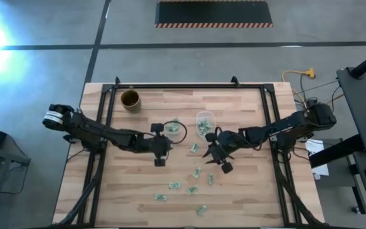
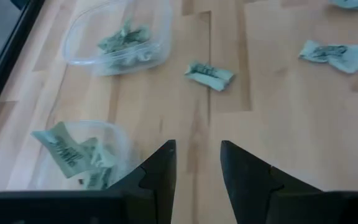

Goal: Pick and place items into bin
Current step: Put the light green stevia packet into the right transparent bin

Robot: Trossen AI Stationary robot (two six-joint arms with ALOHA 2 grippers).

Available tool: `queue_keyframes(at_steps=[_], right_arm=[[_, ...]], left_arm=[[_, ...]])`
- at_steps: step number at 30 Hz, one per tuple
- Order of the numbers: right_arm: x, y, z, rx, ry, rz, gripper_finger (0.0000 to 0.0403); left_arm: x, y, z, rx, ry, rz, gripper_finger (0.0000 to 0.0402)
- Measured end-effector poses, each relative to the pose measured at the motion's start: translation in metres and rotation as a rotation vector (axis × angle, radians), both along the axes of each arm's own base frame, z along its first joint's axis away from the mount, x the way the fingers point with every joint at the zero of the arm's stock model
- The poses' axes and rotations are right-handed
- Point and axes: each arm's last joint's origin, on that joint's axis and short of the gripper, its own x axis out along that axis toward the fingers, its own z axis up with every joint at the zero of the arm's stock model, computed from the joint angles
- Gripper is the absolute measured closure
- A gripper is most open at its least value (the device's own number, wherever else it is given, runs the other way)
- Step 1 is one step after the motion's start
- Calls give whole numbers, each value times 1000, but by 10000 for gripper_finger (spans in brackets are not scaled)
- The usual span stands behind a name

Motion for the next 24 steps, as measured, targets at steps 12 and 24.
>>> queue_keyframes(at_steps=[12, 24], right_arm=[[25, -4, -10, -203, -67, -59, 282], [73, -1, -26, -323, 231, -92, 282]], left_arm=[[-1, -3, 0, 26, -7, 25, 292], [-3, -3, -2, 32, 24, 24, 292]])
